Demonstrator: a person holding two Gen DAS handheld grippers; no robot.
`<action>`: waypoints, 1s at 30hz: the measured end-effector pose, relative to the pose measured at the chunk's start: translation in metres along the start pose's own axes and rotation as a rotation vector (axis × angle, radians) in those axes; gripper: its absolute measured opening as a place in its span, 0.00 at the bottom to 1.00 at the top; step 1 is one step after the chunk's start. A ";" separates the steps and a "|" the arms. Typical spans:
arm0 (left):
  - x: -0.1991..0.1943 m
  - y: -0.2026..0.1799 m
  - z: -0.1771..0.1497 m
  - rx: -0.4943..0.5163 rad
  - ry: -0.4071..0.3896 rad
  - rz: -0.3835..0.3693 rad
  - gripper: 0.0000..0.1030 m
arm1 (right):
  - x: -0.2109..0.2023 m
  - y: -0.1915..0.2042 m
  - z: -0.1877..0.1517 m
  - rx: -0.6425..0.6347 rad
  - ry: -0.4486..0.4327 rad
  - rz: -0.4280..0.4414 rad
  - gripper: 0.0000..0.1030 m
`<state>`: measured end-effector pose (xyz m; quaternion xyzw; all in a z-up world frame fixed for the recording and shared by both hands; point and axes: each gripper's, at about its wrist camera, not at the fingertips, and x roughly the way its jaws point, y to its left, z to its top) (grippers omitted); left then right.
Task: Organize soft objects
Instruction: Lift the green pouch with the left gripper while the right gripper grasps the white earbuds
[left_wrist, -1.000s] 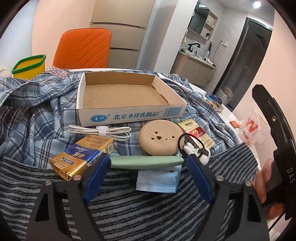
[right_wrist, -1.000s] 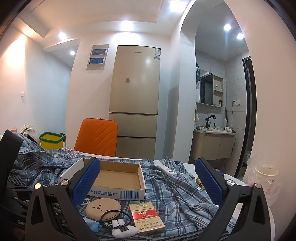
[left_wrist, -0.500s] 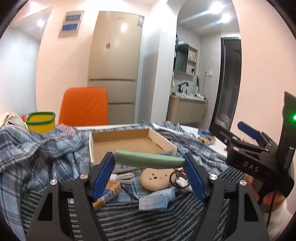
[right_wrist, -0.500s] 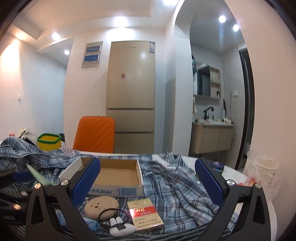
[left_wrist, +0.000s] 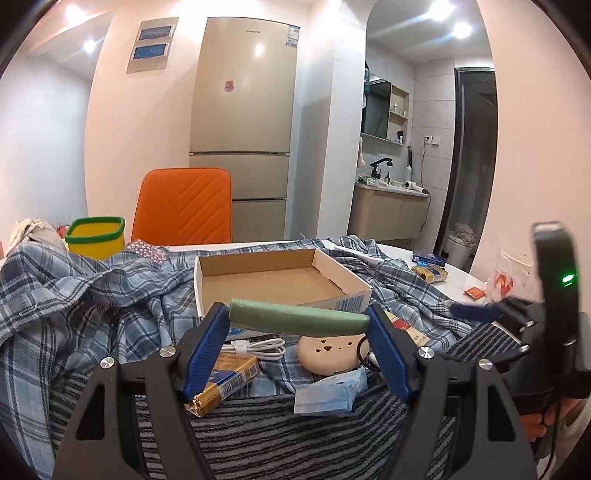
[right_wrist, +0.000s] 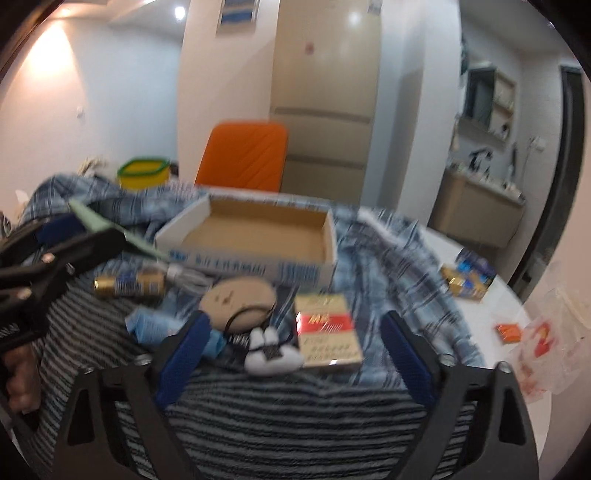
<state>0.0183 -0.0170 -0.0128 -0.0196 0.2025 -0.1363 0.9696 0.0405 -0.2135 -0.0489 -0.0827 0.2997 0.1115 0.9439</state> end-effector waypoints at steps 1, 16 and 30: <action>0.001 0.001 0.000 -0.004 0.003 -0.002 0.72 | 0.008 0.001 0.000 -0.006 0.036 0.017 0.82; 0.008 0.001 -0.005 -0.011 0.039 0.003 0.72 | 0.049 0.013 -0.010 -0.059 0.244 0.040 0.38; -0.002 -0.003 -0.004 0.005 -0.007 0.014 0.72 | 0.002 0.014 -0.009 -0.062 -0.013 -0.014 0.36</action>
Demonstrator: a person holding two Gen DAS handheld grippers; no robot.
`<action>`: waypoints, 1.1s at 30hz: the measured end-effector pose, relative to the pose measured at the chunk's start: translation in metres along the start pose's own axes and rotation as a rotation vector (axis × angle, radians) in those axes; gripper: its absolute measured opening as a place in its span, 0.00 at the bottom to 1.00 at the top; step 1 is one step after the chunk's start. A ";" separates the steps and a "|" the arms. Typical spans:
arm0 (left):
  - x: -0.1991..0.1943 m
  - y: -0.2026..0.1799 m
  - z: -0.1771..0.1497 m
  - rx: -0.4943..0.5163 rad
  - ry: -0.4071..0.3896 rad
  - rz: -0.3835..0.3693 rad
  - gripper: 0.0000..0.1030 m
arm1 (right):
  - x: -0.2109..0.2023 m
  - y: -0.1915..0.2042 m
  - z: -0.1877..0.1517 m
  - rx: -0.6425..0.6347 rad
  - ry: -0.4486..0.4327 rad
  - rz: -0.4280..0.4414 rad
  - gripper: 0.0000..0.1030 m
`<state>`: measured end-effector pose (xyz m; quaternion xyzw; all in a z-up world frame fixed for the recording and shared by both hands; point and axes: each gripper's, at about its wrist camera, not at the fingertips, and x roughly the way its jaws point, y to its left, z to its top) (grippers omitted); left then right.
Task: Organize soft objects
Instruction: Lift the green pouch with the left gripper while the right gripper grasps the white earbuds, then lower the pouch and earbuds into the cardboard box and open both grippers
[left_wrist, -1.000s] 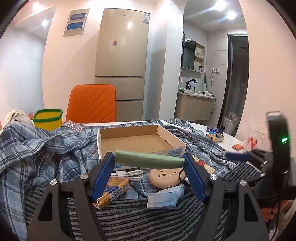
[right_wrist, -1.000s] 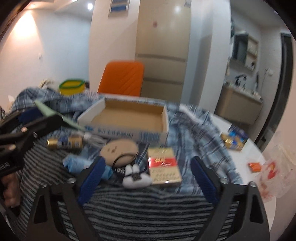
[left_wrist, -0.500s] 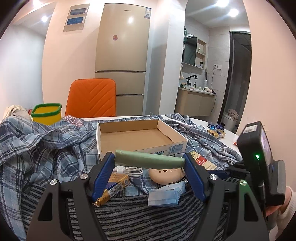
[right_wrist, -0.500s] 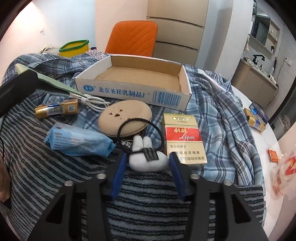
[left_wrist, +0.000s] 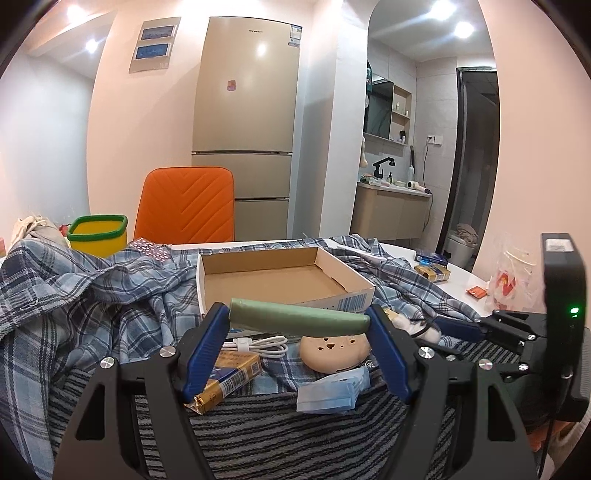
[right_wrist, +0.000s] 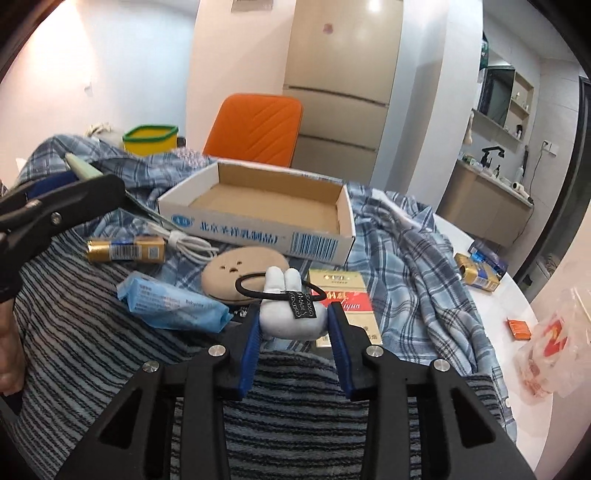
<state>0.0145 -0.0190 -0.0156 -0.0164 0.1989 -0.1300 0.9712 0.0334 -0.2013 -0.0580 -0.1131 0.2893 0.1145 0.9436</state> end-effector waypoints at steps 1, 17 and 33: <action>-0.001 0.000 0.000 0.001 -0.004 0.001 0.72 | -0.004 0.000 0.000 0.001 -0.018 -0.001 0.36; -0.042 -0.006 0.005 0.037 -0.206 0.005 0.72 | -0.053 0.013 0.008 -0.025 -0.245 -0.086 0.36; -0.022 0.013 0.046 0.035 -0.505 0.144 0.71 | -0.058 0.010 0.087 0.049 -0.527 -0.131 0.36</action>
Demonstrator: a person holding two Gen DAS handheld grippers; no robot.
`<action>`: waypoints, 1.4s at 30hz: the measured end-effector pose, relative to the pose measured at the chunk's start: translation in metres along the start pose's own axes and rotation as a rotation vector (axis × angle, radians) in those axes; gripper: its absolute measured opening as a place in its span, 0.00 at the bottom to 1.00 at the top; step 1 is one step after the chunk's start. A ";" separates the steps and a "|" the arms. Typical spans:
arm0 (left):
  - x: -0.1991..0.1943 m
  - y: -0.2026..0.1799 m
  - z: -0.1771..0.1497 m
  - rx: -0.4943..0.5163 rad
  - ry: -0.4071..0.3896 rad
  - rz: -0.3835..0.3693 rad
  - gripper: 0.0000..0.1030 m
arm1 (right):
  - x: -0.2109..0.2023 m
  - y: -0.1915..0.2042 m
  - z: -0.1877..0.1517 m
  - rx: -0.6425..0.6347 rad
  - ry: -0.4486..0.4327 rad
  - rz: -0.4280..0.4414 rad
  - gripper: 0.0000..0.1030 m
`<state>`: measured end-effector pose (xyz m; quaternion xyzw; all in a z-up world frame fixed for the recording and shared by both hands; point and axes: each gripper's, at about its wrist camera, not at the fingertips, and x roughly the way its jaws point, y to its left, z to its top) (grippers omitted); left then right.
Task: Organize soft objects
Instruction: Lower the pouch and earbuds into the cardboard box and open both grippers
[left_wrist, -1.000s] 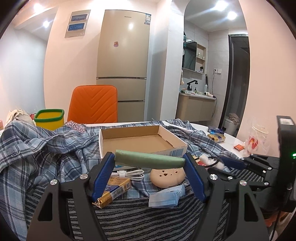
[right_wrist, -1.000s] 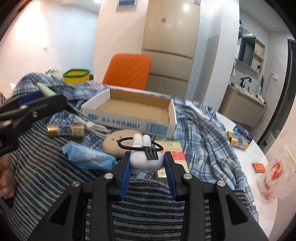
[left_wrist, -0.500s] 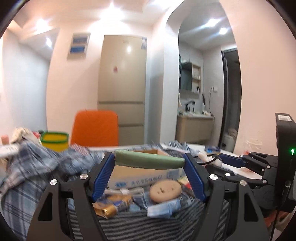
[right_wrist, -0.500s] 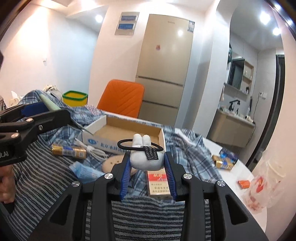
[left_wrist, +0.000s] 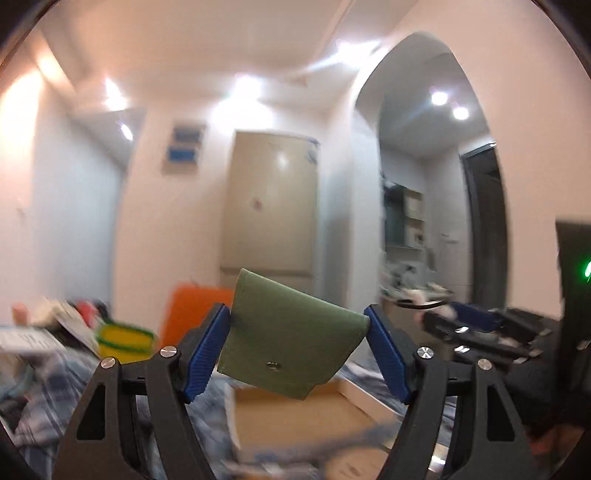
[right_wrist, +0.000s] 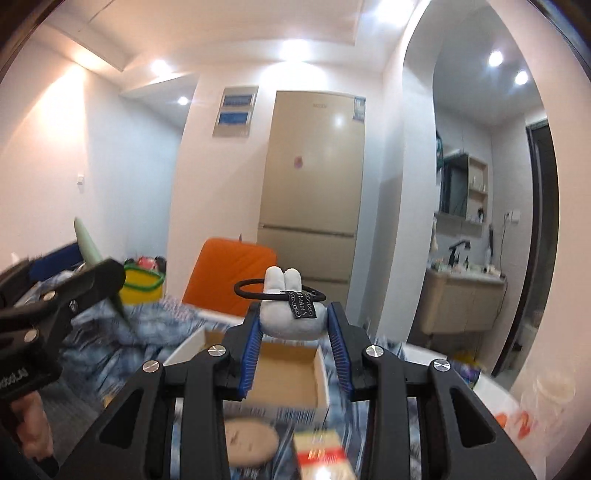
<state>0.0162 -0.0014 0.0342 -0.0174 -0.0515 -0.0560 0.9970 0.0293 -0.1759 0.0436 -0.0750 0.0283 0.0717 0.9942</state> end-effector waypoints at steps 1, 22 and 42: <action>0.008 -0.002 -0.003 0.029 0.003 0.014 0.71 | 0.007 0.001 0.003 -0.001 -0.004 -0.007 0.36; 0.091 0.030 -0.049 -0.054 0.219 0.018 0.71 | 0.151 0.000 -0.048 0.120 0.277 -0.003 0.36; 0.137 0.002 -0.036 0.025 0.510 -0.041 0.71 | 0.199 -0.017 -0.093 0.215 0.591 0.098 0.36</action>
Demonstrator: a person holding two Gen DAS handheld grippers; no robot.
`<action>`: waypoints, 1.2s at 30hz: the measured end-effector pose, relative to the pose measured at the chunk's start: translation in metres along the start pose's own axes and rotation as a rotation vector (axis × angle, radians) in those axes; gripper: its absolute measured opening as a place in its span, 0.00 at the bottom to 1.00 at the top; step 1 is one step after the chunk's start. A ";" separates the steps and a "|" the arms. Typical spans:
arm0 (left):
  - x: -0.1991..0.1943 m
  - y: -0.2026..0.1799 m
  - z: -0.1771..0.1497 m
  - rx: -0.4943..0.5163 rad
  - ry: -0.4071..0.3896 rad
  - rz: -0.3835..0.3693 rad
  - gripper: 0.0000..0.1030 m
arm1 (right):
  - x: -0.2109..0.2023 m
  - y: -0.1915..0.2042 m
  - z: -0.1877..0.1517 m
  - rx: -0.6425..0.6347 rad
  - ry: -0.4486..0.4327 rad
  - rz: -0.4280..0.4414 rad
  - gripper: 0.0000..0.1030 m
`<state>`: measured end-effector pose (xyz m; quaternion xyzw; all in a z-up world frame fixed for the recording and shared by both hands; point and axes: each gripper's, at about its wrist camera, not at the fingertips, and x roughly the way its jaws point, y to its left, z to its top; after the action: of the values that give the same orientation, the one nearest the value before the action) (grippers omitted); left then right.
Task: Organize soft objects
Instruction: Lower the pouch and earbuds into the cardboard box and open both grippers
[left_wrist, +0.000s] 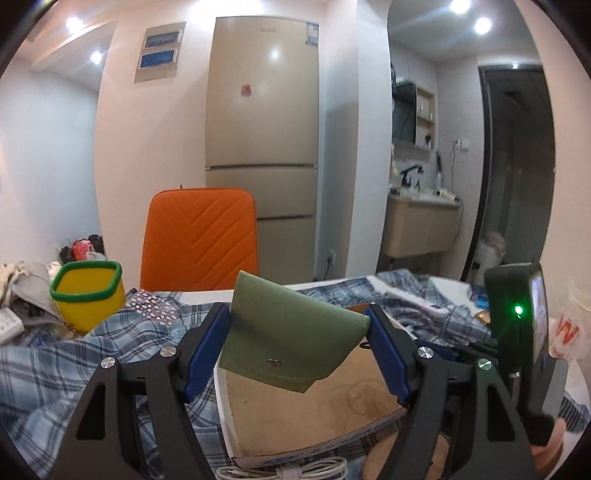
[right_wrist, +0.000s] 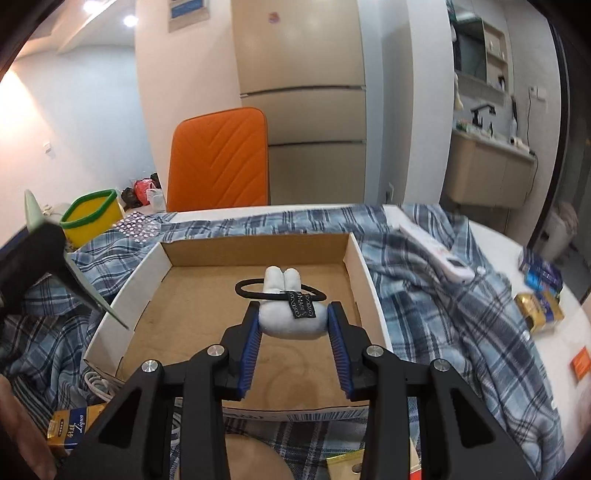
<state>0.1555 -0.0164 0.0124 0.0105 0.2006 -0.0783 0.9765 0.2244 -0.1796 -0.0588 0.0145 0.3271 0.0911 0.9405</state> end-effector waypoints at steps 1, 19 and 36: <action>0.007 -0.004 0.004 0.018 0.048 0.024 0.71 | 0.001 -0.002 0.000 0.008 0.006 0.006 0.36; 0.082 0.005 0.003 -0.085 0.394 0.081 0.71 | 0.005 -0.007 -0.001 0.051 0.043 -0.002 0.62; 0.004 0.008 0.029 -0.027 0.115 0.083 0.99 | -0.016 -0.005 0.002 0.041 -0.015 -0.004 0.62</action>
<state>0.1718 -0.0103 0.0376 0.0100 0.2567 -0.0345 0.9658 0.2141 -0.1871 -0.0482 0.0339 0.3220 0.0824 0.9425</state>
